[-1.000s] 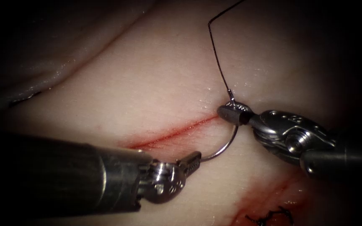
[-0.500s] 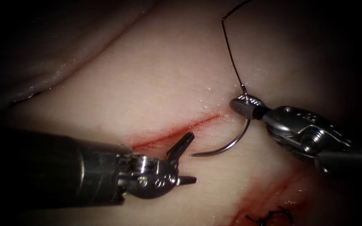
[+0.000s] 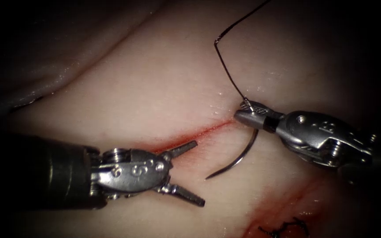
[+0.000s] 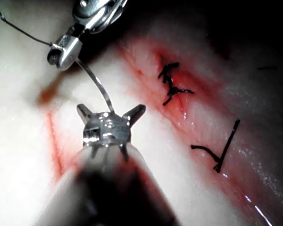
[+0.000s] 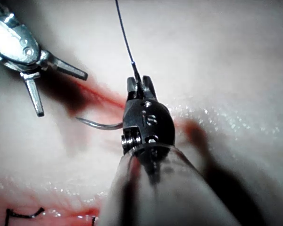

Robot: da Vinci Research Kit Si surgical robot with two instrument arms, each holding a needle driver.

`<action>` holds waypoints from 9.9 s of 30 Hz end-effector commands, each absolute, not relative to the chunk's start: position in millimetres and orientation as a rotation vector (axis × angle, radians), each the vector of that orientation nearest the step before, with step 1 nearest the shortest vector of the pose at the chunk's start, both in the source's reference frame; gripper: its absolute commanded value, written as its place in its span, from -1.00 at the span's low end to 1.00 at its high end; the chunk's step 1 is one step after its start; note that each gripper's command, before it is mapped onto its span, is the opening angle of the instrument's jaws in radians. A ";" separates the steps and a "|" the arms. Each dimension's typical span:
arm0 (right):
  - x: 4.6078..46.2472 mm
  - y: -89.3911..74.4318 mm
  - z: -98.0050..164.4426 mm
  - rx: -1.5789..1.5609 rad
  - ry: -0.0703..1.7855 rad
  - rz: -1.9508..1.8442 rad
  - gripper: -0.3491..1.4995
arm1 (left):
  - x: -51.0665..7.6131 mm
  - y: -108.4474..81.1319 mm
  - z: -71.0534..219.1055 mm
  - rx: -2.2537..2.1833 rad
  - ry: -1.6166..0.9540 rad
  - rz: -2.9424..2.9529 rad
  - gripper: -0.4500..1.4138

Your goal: Wound Closure

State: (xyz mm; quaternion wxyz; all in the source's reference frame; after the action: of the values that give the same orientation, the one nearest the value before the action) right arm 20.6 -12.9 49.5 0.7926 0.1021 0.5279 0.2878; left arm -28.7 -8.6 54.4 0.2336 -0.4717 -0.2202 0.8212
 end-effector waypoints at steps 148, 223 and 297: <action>23.4 -12.5 42.9 0.112 1.555 0.280 -1.00 | -28.8 -5.6 55.1 -1.447 -1.028 1.705 -0.21; 26.7 -13.1 41.5 0.069 1.621 0.137 -0.04 | -30.3 -3.5 56.1 -1.470 -0.968 1.424 -1.00; 28.0 -11.5 47.9 0.016 1.501 -0.075 -1.00 | -28.0 -8.3 53.1 -1.373 -0.631 1.587 0.84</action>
State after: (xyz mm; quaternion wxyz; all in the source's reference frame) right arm 27.2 -11.3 47.4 0.7311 0.0063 0.6813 -0.0351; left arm -27.0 -8.3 52.5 0.4586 -0.5532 -0.2450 0.6509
